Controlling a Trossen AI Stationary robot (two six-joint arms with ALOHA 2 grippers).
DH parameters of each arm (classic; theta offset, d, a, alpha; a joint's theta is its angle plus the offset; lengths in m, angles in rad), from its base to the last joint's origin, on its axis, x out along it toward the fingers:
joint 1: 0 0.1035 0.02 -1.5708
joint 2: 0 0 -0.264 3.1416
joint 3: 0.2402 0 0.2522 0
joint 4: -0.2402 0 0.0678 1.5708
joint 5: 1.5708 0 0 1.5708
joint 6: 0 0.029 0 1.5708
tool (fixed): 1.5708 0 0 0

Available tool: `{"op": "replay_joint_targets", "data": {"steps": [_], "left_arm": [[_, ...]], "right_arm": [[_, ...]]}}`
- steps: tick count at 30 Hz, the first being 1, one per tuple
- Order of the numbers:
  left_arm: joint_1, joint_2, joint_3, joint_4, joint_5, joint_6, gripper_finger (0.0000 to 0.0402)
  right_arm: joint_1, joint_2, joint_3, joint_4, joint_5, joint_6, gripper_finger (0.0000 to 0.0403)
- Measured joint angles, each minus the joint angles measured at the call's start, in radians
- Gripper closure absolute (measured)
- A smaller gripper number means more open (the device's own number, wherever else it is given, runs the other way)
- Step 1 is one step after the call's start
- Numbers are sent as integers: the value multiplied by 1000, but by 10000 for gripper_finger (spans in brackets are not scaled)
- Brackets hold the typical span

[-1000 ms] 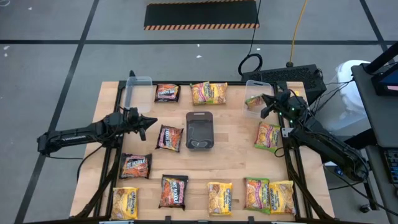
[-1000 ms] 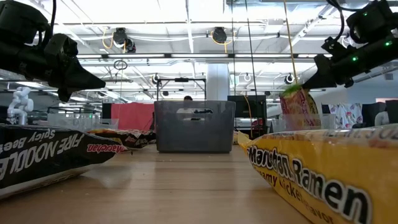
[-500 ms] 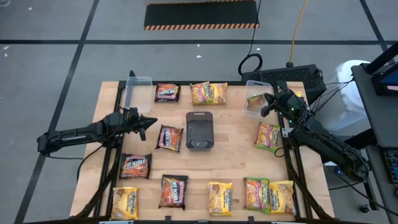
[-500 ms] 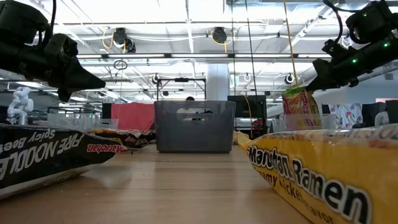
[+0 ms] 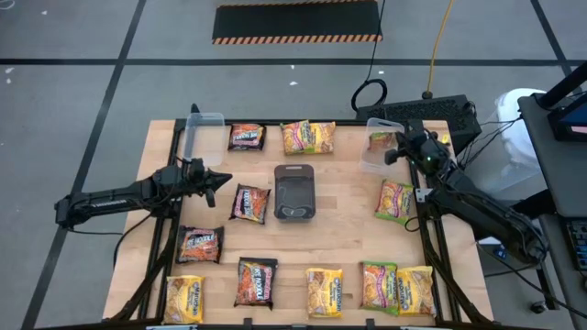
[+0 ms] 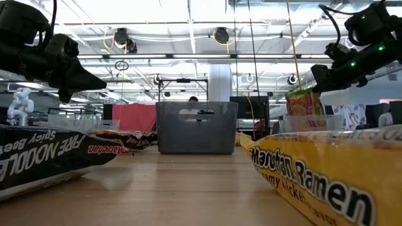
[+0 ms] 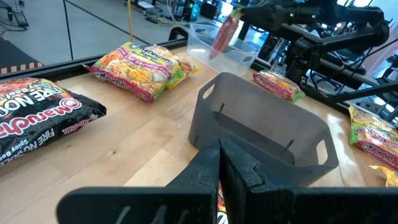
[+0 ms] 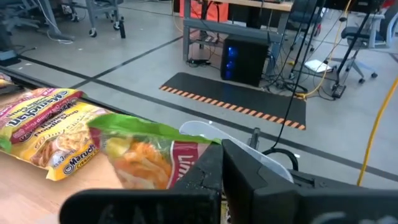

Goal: Sort Maruchan noodles
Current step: Put the middle left green noodle pack into the right transparent bin

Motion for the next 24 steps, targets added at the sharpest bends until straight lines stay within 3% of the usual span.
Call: {"op": "replay_joint_targets", "data": {"steps": [12,17,24], "left_arm": [[0,0,0,0,0,-4,396],[0,0,0,0,0,-5,396],[0,0,0,0,0,-6,396]], "right_arm": [[-4,181,0,201,1,-30,403],[-19,217,0,209,-4,-19,403],[-17,187,0,211,-170,32,403]]}}
